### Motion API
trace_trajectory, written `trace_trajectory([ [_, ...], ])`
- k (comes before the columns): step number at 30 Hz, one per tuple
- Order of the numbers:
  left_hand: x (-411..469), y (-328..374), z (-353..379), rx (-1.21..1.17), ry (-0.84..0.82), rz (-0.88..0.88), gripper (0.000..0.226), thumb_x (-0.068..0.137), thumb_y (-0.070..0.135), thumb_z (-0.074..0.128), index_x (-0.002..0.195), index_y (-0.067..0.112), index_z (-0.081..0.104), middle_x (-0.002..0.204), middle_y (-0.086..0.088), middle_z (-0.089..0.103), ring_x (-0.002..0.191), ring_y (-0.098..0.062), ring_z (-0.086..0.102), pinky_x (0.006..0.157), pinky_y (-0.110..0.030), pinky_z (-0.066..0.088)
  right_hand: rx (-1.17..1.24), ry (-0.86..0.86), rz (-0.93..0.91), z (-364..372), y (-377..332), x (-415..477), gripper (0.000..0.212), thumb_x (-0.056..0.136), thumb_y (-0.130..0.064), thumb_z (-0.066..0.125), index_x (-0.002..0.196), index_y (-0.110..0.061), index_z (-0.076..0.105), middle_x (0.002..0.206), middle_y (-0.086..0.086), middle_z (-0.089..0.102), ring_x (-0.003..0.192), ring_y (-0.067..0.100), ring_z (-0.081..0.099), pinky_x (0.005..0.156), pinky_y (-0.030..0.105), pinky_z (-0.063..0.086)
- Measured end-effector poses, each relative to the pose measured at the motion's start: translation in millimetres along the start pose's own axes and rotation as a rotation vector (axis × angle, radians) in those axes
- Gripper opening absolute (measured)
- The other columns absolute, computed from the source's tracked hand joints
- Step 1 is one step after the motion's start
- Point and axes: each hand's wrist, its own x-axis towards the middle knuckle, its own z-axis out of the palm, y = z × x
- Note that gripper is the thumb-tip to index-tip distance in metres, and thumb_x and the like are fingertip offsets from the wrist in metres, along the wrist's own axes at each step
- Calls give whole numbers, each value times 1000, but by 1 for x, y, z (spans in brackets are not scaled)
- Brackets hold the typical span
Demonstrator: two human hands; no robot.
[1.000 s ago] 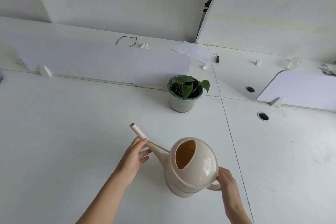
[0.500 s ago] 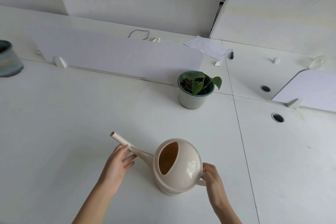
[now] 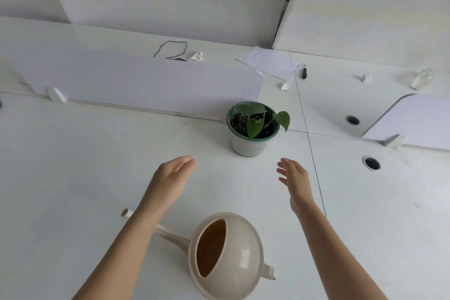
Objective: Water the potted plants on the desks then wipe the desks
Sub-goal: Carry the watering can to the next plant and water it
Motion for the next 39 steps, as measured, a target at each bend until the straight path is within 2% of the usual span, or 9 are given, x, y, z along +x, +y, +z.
trace_trajectory([
  [2,47,6,29,-1,-43,11,45,93,31,46,134,14,47,140,-2,49,130,-19,44,111,-37,31,5,-8,41,10,-14,25,40,93,-18,42,131,-7,43,135,13,48,118,25,49,101,40,40],
  [6,123,13,78,-81,-212,-77,55,95,38,39,142,12,32,153,-4,29,138,-20,30,113,-42,27,-2,-32,58,29,-30,56,52,95,-26,38,144,-12,23,145,9,38,132,26,37,110,43,31],
  [12,167,15,113,-324,-286,-137,64,94,45,35,149,27,9,157,6,18,143,-14,18,115,-39,18,-13,-82,2,35,-32,84,38,93,-13,38,131,-15,44,129,8,53,113,22,48,88,32,35],
  [17,149,17,137,-467,-289,-171,71,95,43,34,147,28,-11,158,8,5,144,-10,9,119,-41,9,53,-22,0,26,-31,107,42,87,4,36,118,-16,56,95,-1,63,94,18,50,91,41,44],
  [22,119,21,160,-485,-384,-156,61,97,39,32,148,24,2,141,19,17,129,4,15,104,-20,13,128,36,91,8,-41,140,51,87,7,34,132,-12,45,113,9,60,104,24,56,102,40,44],
  [25,129,16,155,-449,-291,-172,48,96,39,34,139,19,29,141,9,33,130,-7,29,98,-24,23,105,90,108,2,-38,140,47,92,-6,39,138,-17,37,126,6,52,121,24,48,107,40,36],
  [28,146,20,140,-421,-223,-200,58,95,39,35,147,17,20,152,6,24,139,-11,23,108,-29,20,171,89,88,7,-27,123,37,95,-17,35,131,-12,44,119,5,53,122,26,48,99,37,39],
  [34,164,24,131,-381,-393,-175,44,97,41,27,139,27,35,142,8,40,125,-8,37,100,-31,25,237,71,94,19,-18,112,44,96,-39,27,129,-17,46,133,5,51,124,22,46,97,38,40],
  [39,148,9,143,-470,-477,-204,98,67,64,51,148,29,9,156,13,17,141,-4,18,118,-35,9,177,-31,114,19,-33,124,54,94,-52,20,132,-22,45,136,2,51,123,18,45,99,39,36],
])
